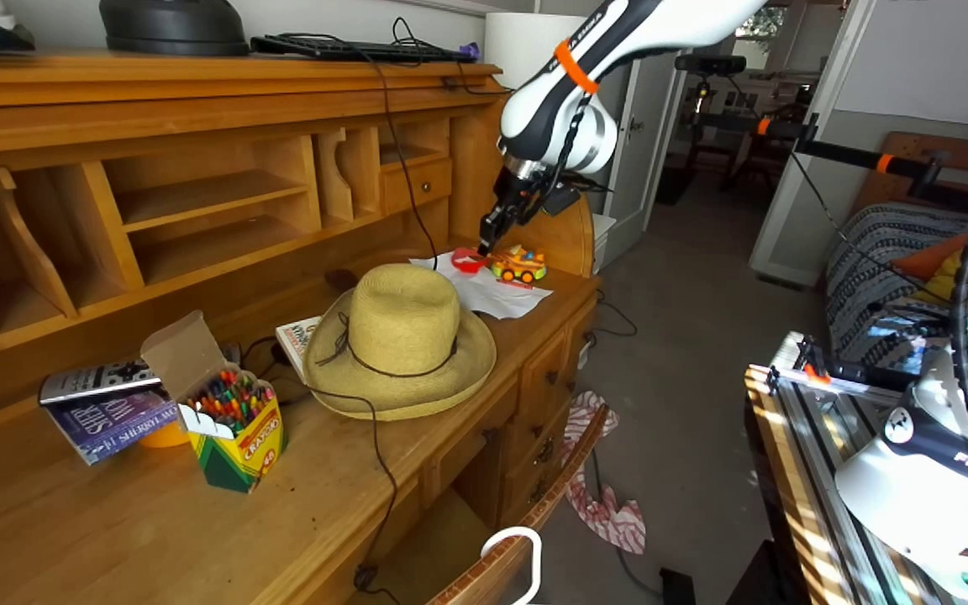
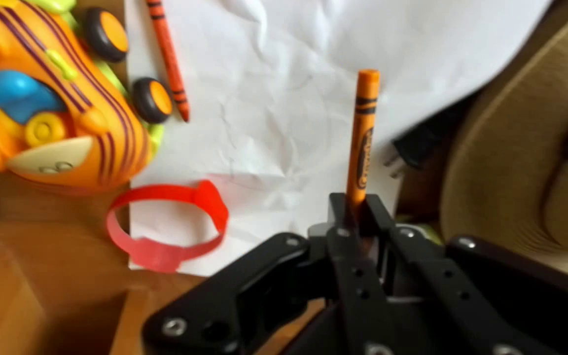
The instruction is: Put the crayon in the crayon box
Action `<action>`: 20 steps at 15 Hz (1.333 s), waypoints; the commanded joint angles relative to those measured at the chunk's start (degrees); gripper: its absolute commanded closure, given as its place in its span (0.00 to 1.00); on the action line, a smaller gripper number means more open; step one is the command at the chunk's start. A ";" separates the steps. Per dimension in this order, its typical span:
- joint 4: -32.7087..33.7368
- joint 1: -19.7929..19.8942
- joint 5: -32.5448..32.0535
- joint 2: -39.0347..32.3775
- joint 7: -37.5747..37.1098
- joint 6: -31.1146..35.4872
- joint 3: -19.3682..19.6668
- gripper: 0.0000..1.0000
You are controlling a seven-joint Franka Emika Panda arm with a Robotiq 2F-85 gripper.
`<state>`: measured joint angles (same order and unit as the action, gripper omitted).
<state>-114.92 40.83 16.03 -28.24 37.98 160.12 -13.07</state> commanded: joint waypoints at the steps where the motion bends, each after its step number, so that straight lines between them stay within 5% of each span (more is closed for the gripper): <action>1: -11.54 11.50 13.78 11.08 15.50 2.63 -15.60 0.97; 10: -15.75 37.03 47.52 17.06 53.90 -0.58 -55.91 0.97; 14: -20.66 40.22 61.67 15.14 69.43 1.94 -64.80 0.97; 20: -22.50 36.31 86.73 10.96 92.04 8.33 -69.67 0.97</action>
<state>-137.52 78.79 91.52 -15.05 118.82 165.12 -81.32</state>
